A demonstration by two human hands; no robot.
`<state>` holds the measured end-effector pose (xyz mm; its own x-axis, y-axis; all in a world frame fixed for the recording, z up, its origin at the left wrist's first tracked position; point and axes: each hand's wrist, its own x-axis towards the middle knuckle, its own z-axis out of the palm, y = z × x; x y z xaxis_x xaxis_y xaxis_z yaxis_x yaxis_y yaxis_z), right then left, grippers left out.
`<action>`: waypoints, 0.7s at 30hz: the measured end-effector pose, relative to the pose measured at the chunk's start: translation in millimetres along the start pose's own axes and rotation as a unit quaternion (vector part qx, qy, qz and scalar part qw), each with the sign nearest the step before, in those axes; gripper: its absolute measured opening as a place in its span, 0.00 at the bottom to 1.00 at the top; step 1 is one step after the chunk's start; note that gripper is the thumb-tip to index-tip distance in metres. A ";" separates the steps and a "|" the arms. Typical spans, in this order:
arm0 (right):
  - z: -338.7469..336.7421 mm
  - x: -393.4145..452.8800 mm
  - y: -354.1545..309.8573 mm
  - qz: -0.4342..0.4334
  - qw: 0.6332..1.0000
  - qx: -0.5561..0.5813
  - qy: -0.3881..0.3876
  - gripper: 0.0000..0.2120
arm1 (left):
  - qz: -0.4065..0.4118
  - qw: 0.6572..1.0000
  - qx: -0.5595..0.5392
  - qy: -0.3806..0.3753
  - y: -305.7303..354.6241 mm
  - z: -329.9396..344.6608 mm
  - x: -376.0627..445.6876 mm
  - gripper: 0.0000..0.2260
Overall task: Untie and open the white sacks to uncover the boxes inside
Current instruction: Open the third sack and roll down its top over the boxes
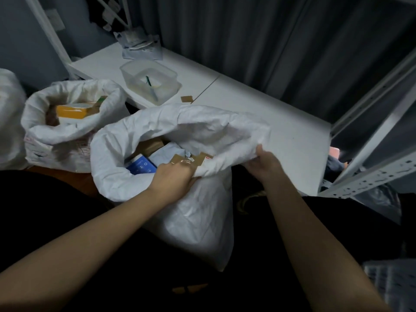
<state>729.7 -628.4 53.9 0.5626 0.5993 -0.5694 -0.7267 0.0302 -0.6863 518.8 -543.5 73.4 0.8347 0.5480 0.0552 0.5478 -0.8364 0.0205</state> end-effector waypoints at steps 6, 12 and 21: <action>20.5 8.2 -25.4 0.012 0.998 0.049 -0.032 0.26 | 0.021 0.984 -0.030 -0.176 -1.9 -10.5 6.6 0.35; -0.8 8.9 -21.3 -0.001 0.997 -0.016 -0.072 0.30 | 0.050 0.976 -0.213 -0.003 14.4 -48.4 82.9 0.18; -14.8 -19.4 -22.3 0.039 0.992 -0.089 -0.082 0.20 | 0.158 0.960 -0.188 -0.130 53.3 -30.6 181.4 0.24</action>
<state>740.8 -652.6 73.6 0.4255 0.7174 -0.5517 -0.6757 -0.1537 -0.7210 697.7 -489.1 115.1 0.9689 0.2092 -0.1324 0.2456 -0.8800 0.4065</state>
